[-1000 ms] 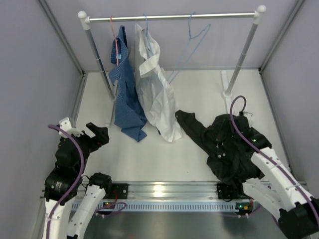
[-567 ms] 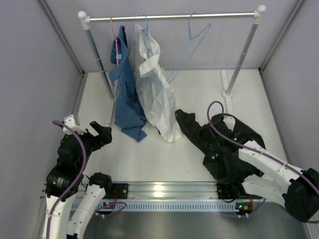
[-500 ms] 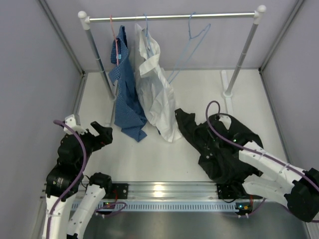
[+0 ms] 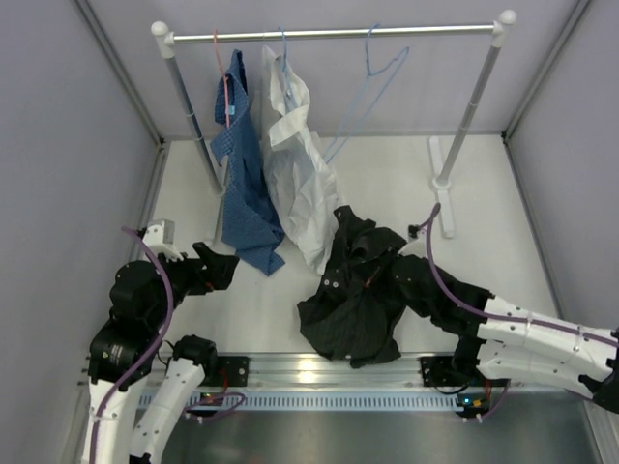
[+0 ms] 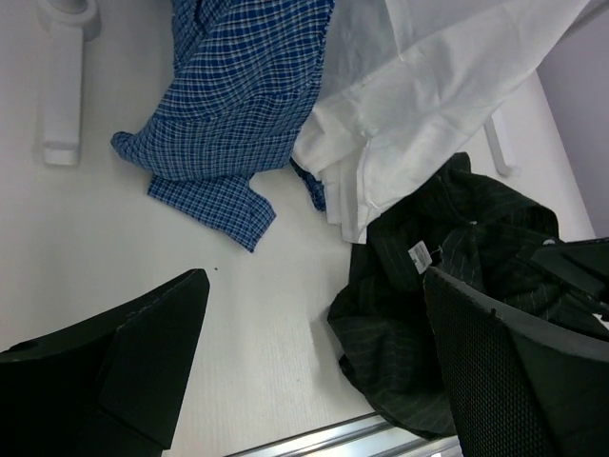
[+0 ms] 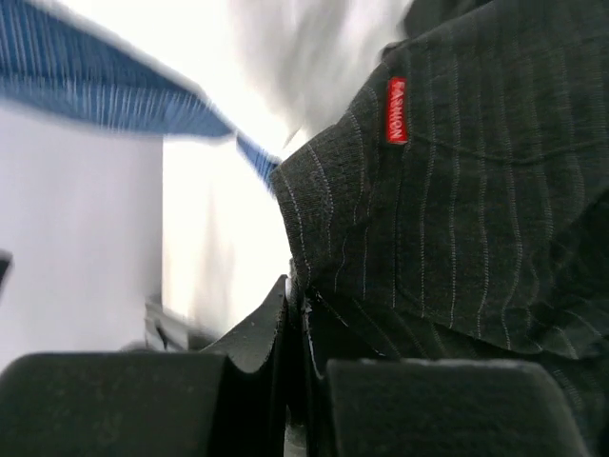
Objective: Place the shirt on the hanger
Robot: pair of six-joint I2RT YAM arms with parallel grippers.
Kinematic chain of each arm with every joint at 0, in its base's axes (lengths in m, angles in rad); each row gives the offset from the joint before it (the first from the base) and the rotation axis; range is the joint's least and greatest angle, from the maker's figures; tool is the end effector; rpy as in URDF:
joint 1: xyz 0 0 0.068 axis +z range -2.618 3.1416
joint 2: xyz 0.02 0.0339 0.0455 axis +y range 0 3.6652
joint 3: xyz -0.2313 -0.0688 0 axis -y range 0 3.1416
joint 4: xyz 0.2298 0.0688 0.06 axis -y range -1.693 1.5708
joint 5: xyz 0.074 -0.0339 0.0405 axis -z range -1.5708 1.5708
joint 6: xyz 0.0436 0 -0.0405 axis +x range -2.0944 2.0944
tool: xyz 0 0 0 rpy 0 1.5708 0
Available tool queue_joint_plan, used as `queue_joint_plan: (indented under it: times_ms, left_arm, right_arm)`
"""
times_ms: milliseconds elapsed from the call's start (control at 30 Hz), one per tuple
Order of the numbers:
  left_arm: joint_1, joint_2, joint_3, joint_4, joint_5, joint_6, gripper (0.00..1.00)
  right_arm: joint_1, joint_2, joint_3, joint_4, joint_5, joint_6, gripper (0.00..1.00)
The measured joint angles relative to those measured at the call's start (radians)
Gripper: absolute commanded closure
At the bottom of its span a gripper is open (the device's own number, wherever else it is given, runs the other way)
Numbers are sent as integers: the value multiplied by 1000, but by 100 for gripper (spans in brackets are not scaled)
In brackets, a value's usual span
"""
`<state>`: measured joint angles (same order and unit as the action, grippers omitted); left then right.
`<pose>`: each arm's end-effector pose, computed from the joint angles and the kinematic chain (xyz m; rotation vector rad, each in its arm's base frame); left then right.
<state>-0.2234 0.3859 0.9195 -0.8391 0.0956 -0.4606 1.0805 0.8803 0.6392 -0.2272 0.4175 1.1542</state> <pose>0.0820 -0.0229 0.3338 -0.1596 1.9065 -0.5563 0.1153 0.1785 0.2438 0.3548 2.1133 0.9772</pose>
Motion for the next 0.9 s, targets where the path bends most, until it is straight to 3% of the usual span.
queue_joint_plan:
  times_ms: [67, 167, 200, 300, 400, 500, 700, 900]
  left_arm:
    - [0, 14, 1, 0, 22, 7, 2]
    - [0, 47, 6, -2, 27, 31, 2]
    - [0, 54, 7, -2, 22, 38, 2]
    - [0, 58, 7, -1, 13, 42, 2]
    - [0, 60, 6, -1, 0, 41, 2]
    - [0, 63, 2, -2, -10, 40, 2]
    - [0, 63, -4, -1, -15, 40, 2]
    - [-2, 63, -12, -1, -19, 40, 2]
  right_arm:
    - [2, -68, -45, -29, 90, 63, 100]
    - [4, -261, -124, -196, 226, 166, 84]
    - [4, -340, -143, -269, 269, 197, 52]
    - [3, -568, -169, -438, 364, 249, 15]
    - [3, -673, -160, -524, 402, 202, 8]
    - [3, -599, -89, -586, 415, 85, 1]
    - [-43, -51, 277, -591, 365, -304, 1]
    - [-343, 326, 365, -443, -9, -723, 9]
